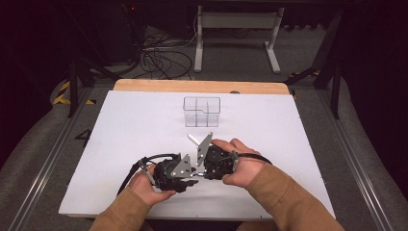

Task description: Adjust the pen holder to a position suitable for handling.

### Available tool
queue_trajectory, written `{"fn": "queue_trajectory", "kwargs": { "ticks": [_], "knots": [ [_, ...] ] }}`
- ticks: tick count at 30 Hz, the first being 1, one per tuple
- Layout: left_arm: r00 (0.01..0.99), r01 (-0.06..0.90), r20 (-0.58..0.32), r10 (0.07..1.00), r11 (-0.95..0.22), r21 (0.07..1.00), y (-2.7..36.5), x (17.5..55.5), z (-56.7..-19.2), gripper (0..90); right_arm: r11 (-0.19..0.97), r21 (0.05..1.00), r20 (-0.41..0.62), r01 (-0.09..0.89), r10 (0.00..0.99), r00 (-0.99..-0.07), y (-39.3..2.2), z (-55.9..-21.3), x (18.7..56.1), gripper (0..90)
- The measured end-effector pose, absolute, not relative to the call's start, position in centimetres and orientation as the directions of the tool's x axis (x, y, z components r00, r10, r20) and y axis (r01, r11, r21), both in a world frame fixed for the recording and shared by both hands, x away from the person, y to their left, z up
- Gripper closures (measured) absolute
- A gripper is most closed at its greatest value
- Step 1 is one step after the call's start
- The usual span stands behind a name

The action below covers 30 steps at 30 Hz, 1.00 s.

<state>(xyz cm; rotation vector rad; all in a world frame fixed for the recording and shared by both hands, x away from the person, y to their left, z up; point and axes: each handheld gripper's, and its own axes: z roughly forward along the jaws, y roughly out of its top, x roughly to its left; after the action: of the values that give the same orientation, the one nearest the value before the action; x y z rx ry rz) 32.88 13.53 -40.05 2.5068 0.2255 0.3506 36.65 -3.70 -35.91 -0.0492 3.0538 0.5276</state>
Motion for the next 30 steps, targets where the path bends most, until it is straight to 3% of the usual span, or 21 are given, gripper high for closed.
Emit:
{"fn": "queue_trajectory", "kwargs": {
  "ticks": [4,12,19,23,24,27,30],
  "knots": [
    [0.951,0.089,0.197,0.239,-0.820,0.565,13.5,33.0,-40.2,68.4,0.938,0.345,-0.037,-0.037,-0.026,-0.999,-3.6,-35.9,36.6,80.1],
    [0.960,0.090,0.175,0.218,-0.833,0.546,13.2,33.1,-40.6,70.7,0.918,0.394,-0.026,-0.043,-0.035,-0.999,-3.5,-35.6,36.6,80.1],
    [0.958,0.094,0.173,0.229,-0.820,0.564,13.5,33.0,-40.3,72.1,0.930,0.368,-0.007,-0.027,-0.026,-1.000,-3.6,-35.8,36.7,80.1],
    [0.960,0.093,0.166,0.224,-0.818,0.567,13.4,33.0,-40.4,68.7,0.940,0.340,0.006,-0.020,-0.024,-1.000,-3.6,-36.0,36.7,80.1],
    [0.961,0.092,0.165,0.223,-0.819,0.567,13.4,33.0,-40.4,63.5,0.948,0.319,0.003,-0.020,-0.023,-1.000,-3.6,-36.3,36.7,80.1],
    [0.962,0.092,0.162,0.221,-0.818,0.568,13.4,33.0,-40.3,59.4,0.952,0.306,0.002,-0.022,-0.024,-1.000,-3.6,-36.6,36.8,80.1],
    [0.962,0.086,0.165,0.218,-0.813,0.576,13.4,33.0,-40.3,59.9,0.954,0.300,0.004,-0.025,-0.027,-1.000,-3.6,-36.7,36.9,80.1]
  ]
}}
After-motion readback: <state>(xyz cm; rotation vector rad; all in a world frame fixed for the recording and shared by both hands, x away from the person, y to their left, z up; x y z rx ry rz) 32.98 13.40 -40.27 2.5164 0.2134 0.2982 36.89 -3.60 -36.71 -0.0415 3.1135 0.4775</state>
